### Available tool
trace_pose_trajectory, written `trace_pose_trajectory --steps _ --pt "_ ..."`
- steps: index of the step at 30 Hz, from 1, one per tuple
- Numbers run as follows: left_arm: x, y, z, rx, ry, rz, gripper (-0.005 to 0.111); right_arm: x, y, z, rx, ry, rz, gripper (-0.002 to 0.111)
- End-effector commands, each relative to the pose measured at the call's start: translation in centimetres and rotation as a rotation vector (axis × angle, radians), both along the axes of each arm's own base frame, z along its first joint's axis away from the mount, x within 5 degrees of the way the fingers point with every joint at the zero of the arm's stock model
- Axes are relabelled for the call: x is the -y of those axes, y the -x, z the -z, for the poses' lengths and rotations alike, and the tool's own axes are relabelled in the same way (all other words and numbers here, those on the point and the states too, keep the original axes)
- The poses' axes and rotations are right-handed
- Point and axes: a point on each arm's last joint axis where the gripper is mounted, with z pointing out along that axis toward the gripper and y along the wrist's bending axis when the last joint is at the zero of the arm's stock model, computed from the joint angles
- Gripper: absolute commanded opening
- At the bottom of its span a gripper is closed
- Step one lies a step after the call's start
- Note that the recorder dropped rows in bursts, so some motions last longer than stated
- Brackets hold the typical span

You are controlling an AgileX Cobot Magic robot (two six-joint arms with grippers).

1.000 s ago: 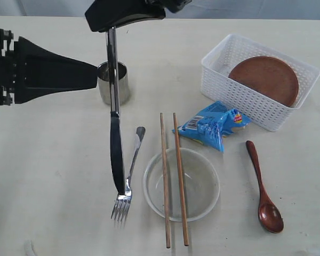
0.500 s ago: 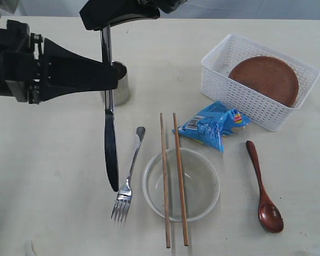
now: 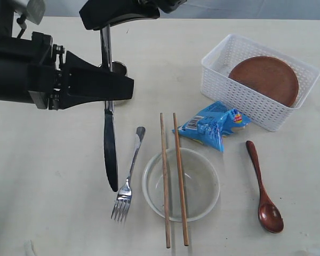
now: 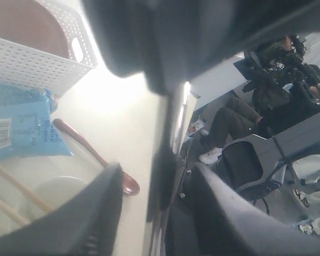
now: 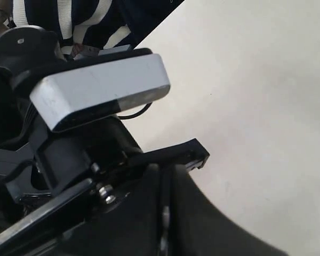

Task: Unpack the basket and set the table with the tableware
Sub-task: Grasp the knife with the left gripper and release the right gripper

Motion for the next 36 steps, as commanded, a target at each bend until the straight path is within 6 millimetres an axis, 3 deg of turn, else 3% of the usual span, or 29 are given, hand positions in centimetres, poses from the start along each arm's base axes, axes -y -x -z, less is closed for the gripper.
trace_pose_trajectory --steps 1,3,10,13,17,19,24,29,34,36 --pt "0.1 0.0 -0.3 0.004 0.022 0.002 0.015 -0.1 0.1 -0.2 -0.004 -0.016 0.001 0.000" --pt "0.1 0.0 -0.3 0.004 0.022 0.002 0.000 -0.1 0.1 -0.2 -0.004 -0.016 0.001 0.000" --pt "0.1 0.0 -0.3 0.008 0.022 0.003 0.000 -0.1 0.1 -0.2 -0.016 -0.016 0.008 0.002" --pt "0.1 0.0 -0.3 0.008 0.022 0.003 0.000 -0.1 0.1 -0.2 -0.019 -0.016 0.009 0.022" --pt "0.1 0.1 -0.2 -0.010 0.021 0.003 0.000 -0.2 0.1 -0.4 -0.042 -0.046 0.020 0.067" --pt "0.1 0.1 -0.2 -0.014 0.020 0.009 0.000 -0.2 0.1 -0.6 -0.043 -0.059 0.030 0.071" --pt "-0.6 -0.7 -1.1 -0.040 -0.058 0.015 0.000 0.5 -0.2 -1.7 -0.014 -0.083 0.074 0.058" --pt "-3.3 -2.4 -2.4 -0.077 -0.126 -0.050 0.000 3.5 -0.7 -4.3 0.020 -0.114 0.120 0.037" --pt "-5.5 -2.6 -1.0 -0.165 -0.283 -0.098 0.000 7.1 -0.1 -6.4 0.051 -0.124 0.158 0.004" --pt "-5.6 -2.8 -0.1 -0.208 -0.316 -0.085 0.000 8.2 0.2 -7.0 0.070 -0.119 0.174 0.000"
